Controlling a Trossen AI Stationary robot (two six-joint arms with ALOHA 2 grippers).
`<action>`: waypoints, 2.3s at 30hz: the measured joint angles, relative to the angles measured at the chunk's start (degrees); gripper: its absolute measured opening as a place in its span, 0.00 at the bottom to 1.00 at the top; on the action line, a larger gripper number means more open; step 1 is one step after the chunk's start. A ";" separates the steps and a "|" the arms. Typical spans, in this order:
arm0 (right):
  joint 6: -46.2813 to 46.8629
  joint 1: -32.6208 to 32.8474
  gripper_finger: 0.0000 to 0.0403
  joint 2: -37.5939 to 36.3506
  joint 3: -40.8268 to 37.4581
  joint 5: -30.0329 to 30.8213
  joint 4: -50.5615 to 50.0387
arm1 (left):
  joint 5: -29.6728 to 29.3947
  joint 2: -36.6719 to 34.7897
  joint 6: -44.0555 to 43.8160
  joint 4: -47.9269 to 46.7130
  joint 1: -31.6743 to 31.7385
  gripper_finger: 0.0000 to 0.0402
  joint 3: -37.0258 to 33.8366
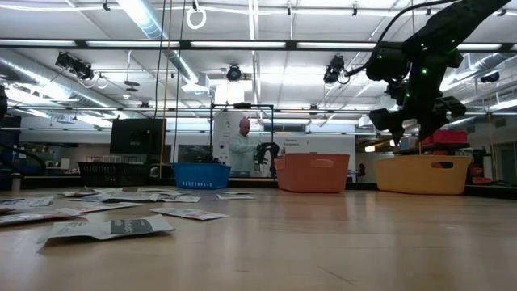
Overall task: Pick & Place First Aid Supplies
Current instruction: Put the towelette pack into the orange bin
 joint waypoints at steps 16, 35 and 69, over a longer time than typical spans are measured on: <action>-18.84 10.67 0.67 -6.96 0.00 -18.54 20.21 | 1.55 0.00 -0.02 -0.04 -0.02 0.73 0.00; -25.50 31.43 0.66 -8.26 0.00 -30.71 32.31 | 12.47 -0.02 -6.22 -15.87 -0.04 0.73 -0.04; -25.74 36.06 0.66 -8.22 0.00 -27.29 33.09 | 13.74 -3.27 -14.48 -9.09 -8.33 0.73 -17.65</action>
